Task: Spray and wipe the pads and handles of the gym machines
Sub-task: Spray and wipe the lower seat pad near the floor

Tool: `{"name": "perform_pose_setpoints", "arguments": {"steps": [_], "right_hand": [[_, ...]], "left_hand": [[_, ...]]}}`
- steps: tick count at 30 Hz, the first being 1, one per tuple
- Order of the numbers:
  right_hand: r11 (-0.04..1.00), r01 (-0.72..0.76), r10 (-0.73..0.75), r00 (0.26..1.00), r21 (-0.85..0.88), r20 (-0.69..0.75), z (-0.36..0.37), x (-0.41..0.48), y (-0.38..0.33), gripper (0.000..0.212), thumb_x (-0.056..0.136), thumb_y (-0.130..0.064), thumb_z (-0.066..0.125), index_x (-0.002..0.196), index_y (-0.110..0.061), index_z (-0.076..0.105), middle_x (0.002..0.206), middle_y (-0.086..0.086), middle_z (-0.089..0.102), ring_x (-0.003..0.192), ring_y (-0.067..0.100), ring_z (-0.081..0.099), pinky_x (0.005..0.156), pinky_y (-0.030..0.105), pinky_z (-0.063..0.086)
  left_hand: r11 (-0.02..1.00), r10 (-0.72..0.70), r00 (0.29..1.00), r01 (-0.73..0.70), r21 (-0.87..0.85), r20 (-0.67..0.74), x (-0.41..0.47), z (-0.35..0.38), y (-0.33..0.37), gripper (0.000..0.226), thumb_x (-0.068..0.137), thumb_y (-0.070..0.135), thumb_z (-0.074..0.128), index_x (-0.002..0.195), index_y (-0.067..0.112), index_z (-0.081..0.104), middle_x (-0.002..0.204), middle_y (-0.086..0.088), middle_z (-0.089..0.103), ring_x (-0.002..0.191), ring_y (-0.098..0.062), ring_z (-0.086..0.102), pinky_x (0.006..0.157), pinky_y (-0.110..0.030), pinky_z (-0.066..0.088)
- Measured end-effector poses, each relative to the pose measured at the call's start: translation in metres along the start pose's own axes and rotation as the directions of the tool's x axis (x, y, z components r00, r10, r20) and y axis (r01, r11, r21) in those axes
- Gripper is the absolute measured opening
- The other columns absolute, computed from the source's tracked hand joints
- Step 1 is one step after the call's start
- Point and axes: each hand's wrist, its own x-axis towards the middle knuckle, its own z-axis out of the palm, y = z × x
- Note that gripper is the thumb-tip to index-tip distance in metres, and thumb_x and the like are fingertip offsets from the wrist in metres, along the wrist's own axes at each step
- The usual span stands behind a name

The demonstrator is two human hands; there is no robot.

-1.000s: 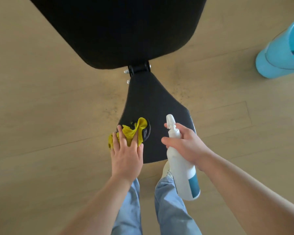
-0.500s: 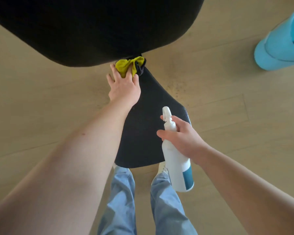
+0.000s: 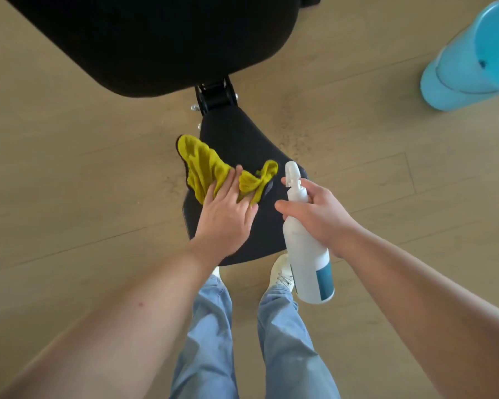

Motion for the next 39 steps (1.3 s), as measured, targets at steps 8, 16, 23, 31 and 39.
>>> {"name": "perform_pose_setpoints", "arguments": {"steps": [8,16,23,31,39], "right_hand": [[1.000,-0.003,0.004,1.000,0.029,-0.018,-0.003,-0.016,0.010,0.039,0.072,-0.053,0.069,0.110,-0.057,0.060,0.097,0.003,0.073,0.091,0.028,0.074,0.086,0.053,0.063],[0.992,-0.117,0.121,0.988,0.046,-0.093,0.014,-0.020,0.031,0.022,0.073,-0.053,0.064,0.093,-0.045,0.062,0.090,0.000,0.074,0.087,0.028,0.072,0.088,0.054,0.061],[0.983,-0.180,0.184,0.976,0.039,-0.119,0.014,-0.031,0.037,0.040,0.073,-0.053,0.065,0.111,-0.041,0.062,0.096,0.001,0.075,0.090,0.027,0.070,0.090,0.050,0.060],[0.992,-0.130,0.129,0.990,-0.005,-0.061,0.020,-0.033,0.015,0.032,0.070,-0.059,0.064,0.102,-0.055,0.062,0.094,0.000,0.075,0.093,0.027,0.072,0.094,0.053,0.058],[0.996,-0.083,0.082,0.996,-0.034,-0.030,0.034,-0.016,0.007,0.060,0.078,-0.058,0.062,0.137,-0.056,0.050,0.100,-0.003,0.073,0.097,0.023,0.071,0.094,0.051,0.059]], "left_hand": [[0.988,0.154,0.972,-0.150,-0.038,0.177,-0.054,0.014,0.047,0.057,0.106,0.050,0.006,0.162,0.037,0.007,0.172,-0.001,0.000,0.157,-0.020,-0.012,0.126,-0.056,0.005],[0.950,0.256,0.926,-0.293,0.104,0.277,0.056,-0.009,0.056,0.055,0.104,0.049,0.020,0.159,0.045,0.016,0.170,0.001,-0.018,0.154,-0.033,-0.023,0.110,-0.082,-0.004],[0.986,0.103,0.980,-0.124,0.113,0.172,0.068,-0.006,0.062,0.053,0.106,0.054,0.013,0.157,0.046,0.027,0.171,0.008,-0.010,0.156,-0.034,-0.015,0.110,-0.082,-0.004],[0.977,-0.180,0.977,0.164,0.135,0.117,-0.076,0.007,0.002,0.051,0.103,0.054,0.035,0.152,0.042,0.039,0.171,-0.008,0.008,0.154,-0.046,0.000,0.105,-0.081,0.026],[0.950,-0.308,0.950,0.310,-0.031,0.059,0.026,-0.013,-0.043,0.054,0.105,0.054,0.026,0.158,0.042,0.023,0.170,-0.015,-0.005,0.150,-0.055,0.011,0.116,-0.065,0.032]]}}
